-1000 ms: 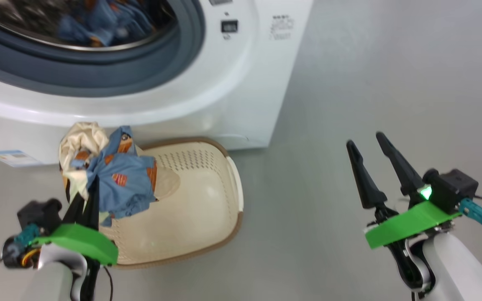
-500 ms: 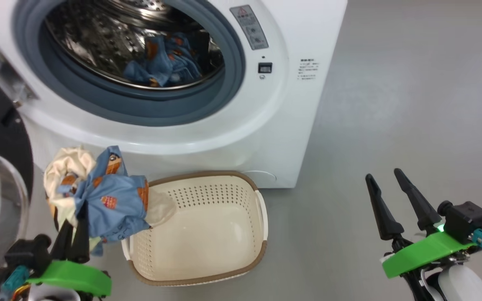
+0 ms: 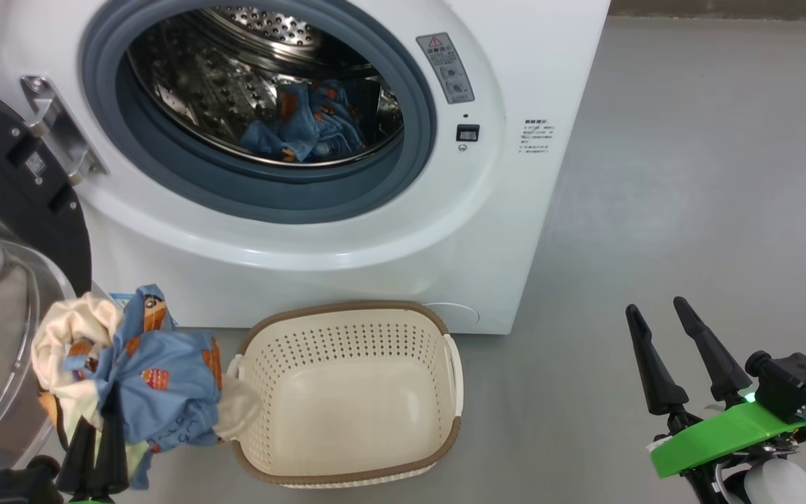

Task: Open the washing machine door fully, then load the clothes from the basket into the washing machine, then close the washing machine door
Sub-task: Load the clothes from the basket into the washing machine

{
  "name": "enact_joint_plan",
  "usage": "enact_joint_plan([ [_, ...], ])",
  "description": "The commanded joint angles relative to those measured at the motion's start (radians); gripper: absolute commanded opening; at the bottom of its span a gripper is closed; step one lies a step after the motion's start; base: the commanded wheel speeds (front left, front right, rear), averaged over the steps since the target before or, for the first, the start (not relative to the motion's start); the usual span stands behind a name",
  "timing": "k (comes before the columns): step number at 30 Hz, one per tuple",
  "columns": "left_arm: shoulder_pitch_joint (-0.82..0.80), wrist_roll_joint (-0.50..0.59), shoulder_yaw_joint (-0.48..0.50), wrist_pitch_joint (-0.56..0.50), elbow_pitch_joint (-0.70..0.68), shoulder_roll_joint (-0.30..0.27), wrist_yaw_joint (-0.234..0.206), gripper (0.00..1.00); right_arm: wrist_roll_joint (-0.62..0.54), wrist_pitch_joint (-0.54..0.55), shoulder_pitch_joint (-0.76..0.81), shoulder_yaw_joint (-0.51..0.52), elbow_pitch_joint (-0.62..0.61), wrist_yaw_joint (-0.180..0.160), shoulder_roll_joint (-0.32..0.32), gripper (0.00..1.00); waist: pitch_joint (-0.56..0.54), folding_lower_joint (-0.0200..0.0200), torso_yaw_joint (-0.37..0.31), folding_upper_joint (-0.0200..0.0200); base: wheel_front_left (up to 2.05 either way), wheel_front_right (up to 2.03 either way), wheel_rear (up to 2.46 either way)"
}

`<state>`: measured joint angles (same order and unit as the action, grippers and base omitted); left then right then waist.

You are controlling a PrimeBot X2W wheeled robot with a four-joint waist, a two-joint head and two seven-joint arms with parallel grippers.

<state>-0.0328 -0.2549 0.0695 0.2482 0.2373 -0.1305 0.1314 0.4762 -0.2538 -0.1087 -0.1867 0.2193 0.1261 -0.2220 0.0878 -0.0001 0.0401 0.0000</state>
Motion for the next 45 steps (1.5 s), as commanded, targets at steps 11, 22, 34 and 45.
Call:
enact_joint_plan([
  [11, -0.028, 0.012, 0.042, 0.014, -0.089, 0.003, -0.001, 0.00, -0.006, -0.008, -0.017, 0.006, -0.040, 0.005, 0.005, 1.00, 0.067, 0.0001, -0.033, 0.0000, 0.00, 0.00, 0.00],
  [22, -0.229, -0.037, -0.005, 0.014, -0.058, -0.048, -0.001, 0.00, -0.020, -0.008, -0.087, 0.024, -0.057, 0.005, 0.050, 1.00, 0.220, 0.0001, -0.094, 0.0000, 0.00, 0.00, 0.00],
  [34, -0.563, -0.084, -0.041, 0.014, 0.062, -0.152, -0.001, 0.00, -0.027, -0.008, -0.184, 0.014, -0.064, 0.005, 0.108, 1.00, 0.376, 0.0001, -0.187, 0.0000, 0.00, 0.00, 0.00],
  [45, -0.874, -0.089, -0.085, 0.014, 0.304, -0.234, -0.001, 0.00, -0.023, -0.008, -0.222, -0.005, -0.066, 0.005, 0.144, 1.00, 0.461, 0.0001, -0.259, 0.0000, 0.00, 0.00, 0.00],
])
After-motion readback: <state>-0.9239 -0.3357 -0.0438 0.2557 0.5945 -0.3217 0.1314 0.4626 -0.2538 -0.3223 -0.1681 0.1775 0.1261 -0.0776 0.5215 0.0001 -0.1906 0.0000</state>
